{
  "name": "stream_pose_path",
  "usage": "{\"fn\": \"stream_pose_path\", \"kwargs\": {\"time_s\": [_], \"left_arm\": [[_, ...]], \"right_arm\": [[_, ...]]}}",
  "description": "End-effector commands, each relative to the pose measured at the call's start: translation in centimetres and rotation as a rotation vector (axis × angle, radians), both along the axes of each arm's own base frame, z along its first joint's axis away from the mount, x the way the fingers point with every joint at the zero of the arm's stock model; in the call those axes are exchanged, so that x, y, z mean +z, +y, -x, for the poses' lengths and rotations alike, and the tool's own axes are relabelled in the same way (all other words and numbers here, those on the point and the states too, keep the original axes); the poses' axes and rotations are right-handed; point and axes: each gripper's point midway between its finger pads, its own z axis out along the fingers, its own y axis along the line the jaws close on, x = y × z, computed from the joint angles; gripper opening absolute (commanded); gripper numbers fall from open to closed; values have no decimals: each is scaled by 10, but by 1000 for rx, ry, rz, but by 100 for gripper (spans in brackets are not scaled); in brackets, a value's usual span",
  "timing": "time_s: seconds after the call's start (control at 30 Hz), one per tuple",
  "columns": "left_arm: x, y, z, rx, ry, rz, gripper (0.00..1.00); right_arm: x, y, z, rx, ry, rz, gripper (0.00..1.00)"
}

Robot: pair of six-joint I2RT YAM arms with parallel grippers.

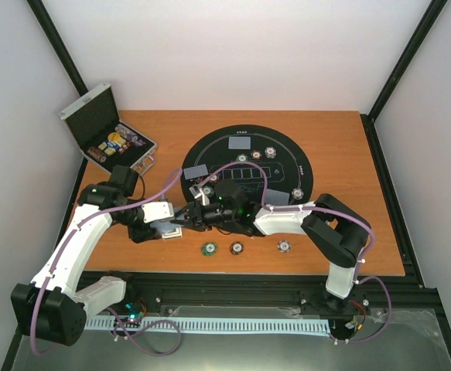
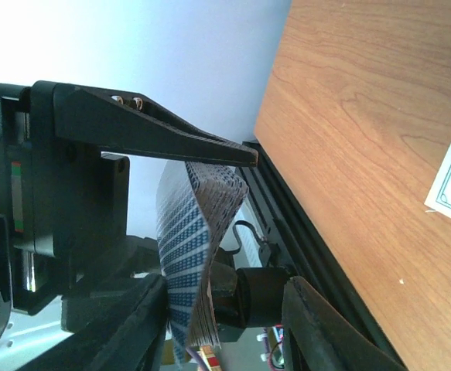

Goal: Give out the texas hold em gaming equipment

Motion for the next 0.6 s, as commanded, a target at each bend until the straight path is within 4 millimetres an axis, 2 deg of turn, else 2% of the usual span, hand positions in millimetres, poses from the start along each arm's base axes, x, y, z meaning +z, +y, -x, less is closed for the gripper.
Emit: {"fn": "stream_pose_path", "kwargs": {"time_s": [0.0,0.1,0.37,0.47,0.57], "left_arm": [[18,-5,-3,-18,-50,33,1],[17,-5,-3,-18,-48,33,1],[14,-3,-2,-18,-46,23,1],[13,-3,-1,-18,-46,20,1],[12,-2,0,-17,-44,16,1]], "right_arm": [[-24,-17,-11,-67,21,107,39],[-15,-17,-12,-68,8,95,33],[3,-27,-20,-89,-19,83,9],[7,-34,-28,-103,-33,93,7],[11,-47,-45,-127,-51,106,5]]}}
